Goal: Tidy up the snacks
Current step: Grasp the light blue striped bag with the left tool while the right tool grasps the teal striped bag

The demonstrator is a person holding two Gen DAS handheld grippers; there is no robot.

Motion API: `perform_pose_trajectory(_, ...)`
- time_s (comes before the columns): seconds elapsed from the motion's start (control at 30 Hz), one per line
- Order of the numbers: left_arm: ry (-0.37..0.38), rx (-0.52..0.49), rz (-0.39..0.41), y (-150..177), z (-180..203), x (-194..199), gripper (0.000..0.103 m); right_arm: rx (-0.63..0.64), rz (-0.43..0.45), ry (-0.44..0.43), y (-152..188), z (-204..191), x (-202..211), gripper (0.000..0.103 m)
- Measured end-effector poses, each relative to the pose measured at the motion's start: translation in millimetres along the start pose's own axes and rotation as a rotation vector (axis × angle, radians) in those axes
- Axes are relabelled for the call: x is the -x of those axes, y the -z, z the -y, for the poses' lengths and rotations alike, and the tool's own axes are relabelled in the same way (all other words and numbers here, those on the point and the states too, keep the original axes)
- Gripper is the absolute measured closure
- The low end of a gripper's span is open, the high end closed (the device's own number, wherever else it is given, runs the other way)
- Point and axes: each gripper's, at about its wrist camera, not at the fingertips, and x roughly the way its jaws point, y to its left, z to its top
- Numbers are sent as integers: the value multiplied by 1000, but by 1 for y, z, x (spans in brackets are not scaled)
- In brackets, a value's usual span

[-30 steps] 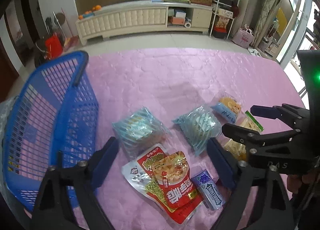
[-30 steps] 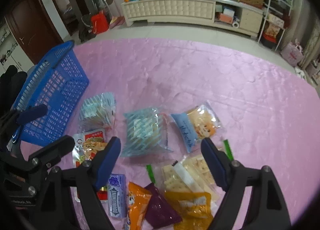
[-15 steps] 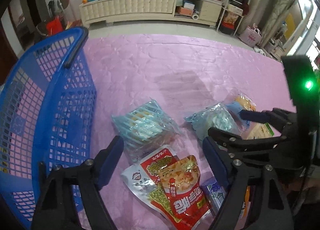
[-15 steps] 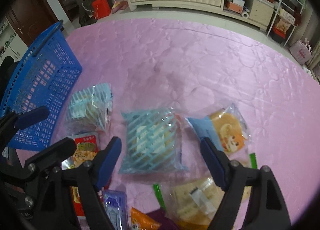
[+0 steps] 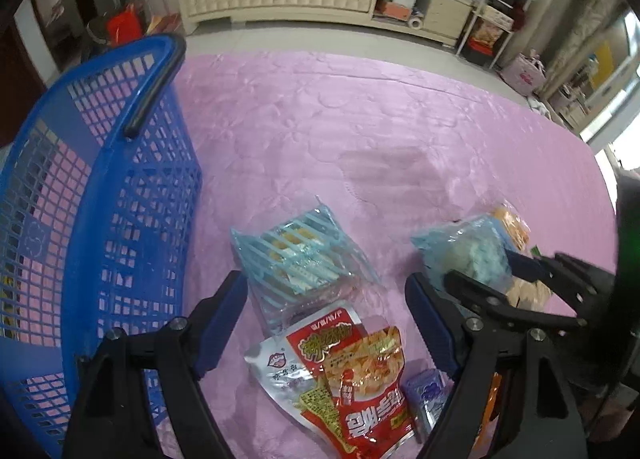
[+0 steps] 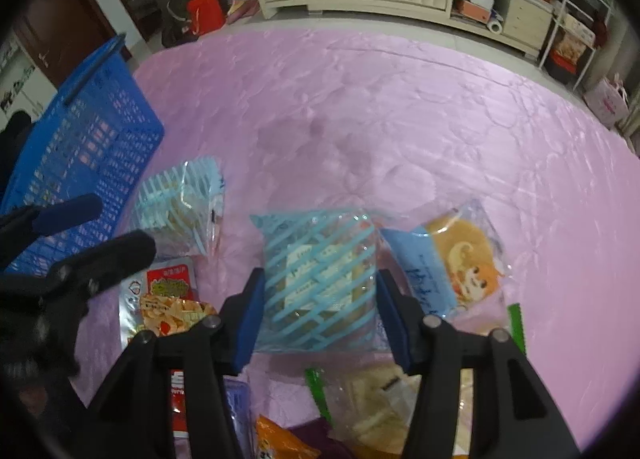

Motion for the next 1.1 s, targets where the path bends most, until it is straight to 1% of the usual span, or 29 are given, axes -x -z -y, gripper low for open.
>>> perform_pose_trajectory(0.2,-25,54,-59,-14,-5,-21,23,-34,14,-16,-4,7,4,44)
perform_pose_trajectory(0.33,-47,58,-91,-19,-7,-36,23,-40,17,-26,-2,2,2,44)
perform_pose_trajectory(0.37,-40,59,-102,-20,-9,-40,23,-42,16,-29,-3,3,0,44)
perform_pose_trajectory(0.4,-33,64,-108,-13,-16,-42,23,-45,15,-34,-4,3,0,44)
perform_pose_trajectory(0.53,3,105,-144,-18,-29,-58,23,-49,15,-43,-6,2,-4,44)
perform_pose_trajectory(0.63,31,129,-143,-19,-35,-61,23,-52,18,-46,-7,2,-5,44)
perform_pose_trajectory(0.67,38,127,-143,-19,-37,-61,28,-53,17,-46,-8,2,-5,44)
perform_pose_trajectory(0.77,56,122,-138,-16,-40,-56,38,-55,15,-45,-6,1,-4,44)
perform_pose_trajectory(0.83,72,106,-134,-8,-41,-47,42,-53,12,-42,-3,0,0,44)
perform_pose_trajectory(0.97,84,69,-104,4,-37,-27,44,-64,17,-41,1,0,13,44)
perform_pose_trajectory(1.1,114,42,-57,14,-38,-1,44,-64,34,-28,5,-5,34,44)
